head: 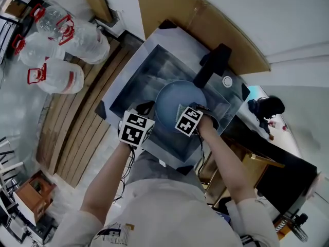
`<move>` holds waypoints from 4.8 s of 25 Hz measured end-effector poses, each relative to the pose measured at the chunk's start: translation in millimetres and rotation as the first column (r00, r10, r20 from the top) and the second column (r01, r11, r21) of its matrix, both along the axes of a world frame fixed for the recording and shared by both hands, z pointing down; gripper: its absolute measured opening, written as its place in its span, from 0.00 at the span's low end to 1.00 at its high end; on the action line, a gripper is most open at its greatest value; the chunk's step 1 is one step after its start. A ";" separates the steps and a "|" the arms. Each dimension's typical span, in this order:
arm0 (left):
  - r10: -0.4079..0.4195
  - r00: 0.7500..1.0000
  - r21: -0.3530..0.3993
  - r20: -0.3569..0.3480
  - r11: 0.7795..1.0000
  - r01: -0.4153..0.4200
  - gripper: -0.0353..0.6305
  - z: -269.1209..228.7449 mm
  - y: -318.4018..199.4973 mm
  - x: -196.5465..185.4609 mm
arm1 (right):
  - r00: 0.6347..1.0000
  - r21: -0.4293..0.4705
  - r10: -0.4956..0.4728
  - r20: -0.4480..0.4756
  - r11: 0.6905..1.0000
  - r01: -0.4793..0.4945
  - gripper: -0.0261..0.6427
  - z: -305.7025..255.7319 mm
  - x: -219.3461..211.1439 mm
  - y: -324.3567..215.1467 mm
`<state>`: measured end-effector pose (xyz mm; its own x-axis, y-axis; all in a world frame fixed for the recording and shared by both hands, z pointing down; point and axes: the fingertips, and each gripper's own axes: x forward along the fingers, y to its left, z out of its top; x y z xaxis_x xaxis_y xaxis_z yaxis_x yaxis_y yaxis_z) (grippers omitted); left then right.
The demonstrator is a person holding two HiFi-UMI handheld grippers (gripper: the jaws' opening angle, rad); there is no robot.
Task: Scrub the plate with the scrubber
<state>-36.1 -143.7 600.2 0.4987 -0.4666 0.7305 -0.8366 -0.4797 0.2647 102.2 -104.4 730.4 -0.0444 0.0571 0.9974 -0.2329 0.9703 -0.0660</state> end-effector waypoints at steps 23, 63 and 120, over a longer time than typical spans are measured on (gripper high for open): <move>-0.013 1.000 -0.012 -0.001 1.000 0.013 0.08 5.2 -1.9 -14.9 | 0.992 -0.044 -0.015 0.122 0.999 0.020 0.37 -9.3 -52.4 35.9; -0.012 1.000 -0.026 0.006 1.000 0.012 0.08 4.4 37.5 -17.6 | 0.945 0.024 0.230 0.232 0.970 -0.242 0.12 -12.4 -55.3 26.9; -0.042 0.995 0.748 -0.090 0.657 0.095 0.08 -389.6 81.2 -43.3 | 0.218 0.285 -0.185 0.958 0.530 -0.799 0.11 -584.5 -3.5 71.0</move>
<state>-79.4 -62.5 210.5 0.4722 -0.8772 0.0867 -0.8707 -0.4795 -0.1093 98.7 -33.4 145.9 -0.6144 -0.7868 -0.0585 -0.7889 0.6120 0.0552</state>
